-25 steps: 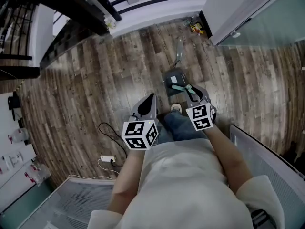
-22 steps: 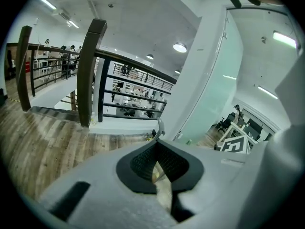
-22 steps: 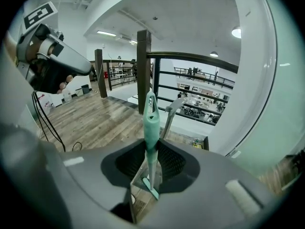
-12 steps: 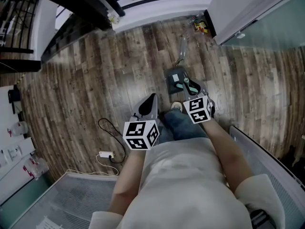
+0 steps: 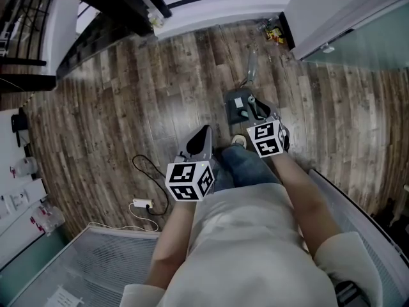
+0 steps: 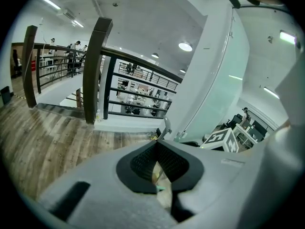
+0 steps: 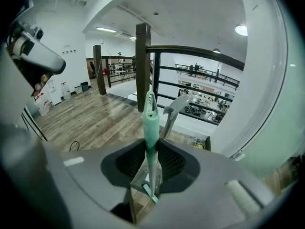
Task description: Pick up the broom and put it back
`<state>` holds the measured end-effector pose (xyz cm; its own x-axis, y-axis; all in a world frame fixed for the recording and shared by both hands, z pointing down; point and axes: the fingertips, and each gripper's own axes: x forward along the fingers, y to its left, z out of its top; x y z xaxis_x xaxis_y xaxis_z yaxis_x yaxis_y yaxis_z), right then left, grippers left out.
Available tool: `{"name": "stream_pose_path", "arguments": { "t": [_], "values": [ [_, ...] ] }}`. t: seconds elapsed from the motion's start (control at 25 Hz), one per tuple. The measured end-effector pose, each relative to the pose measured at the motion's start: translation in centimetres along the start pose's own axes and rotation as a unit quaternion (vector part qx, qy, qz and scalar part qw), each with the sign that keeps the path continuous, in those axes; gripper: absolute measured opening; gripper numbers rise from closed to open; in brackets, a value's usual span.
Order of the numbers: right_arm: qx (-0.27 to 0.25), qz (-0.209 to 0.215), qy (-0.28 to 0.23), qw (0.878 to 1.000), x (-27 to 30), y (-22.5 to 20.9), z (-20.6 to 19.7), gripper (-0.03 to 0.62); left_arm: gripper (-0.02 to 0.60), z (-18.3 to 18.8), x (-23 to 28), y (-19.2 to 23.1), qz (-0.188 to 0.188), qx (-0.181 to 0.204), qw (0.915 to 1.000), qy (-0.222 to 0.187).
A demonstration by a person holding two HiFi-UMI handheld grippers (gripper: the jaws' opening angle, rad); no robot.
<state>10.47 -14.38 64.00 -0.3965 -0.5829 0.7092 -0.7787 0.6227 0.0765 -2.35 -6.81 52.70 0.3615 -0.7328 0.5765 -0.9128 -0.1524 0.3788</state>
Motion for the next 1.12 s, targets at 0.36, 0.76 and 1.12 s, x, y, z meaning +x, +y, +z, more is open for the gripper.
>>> {"name": "stream_pose_path", "arguments": {
  "t": [0.36,0.76,1.12],
  "values": [
    [0.014,-0.008,0.007,1.0,2.0,-1.4,0.5,0.094,0.005,0.3,0.6,0.8,0.003,-0.003,1.0,0.005],
    [0.025,-0.016,0.011,0.999,3.4,-2.6,1.2,0.094,0.005,0.6,1.1,1.5,0.005,-0.008,0.9999,0.01],
    [0.023,-0.019,0.012,0.999,4.2,-2.7,1.1,0.094,0.005,0.6,1.6,1.8,0.006,-0.008,0.9999,0.011]
  ]
}}
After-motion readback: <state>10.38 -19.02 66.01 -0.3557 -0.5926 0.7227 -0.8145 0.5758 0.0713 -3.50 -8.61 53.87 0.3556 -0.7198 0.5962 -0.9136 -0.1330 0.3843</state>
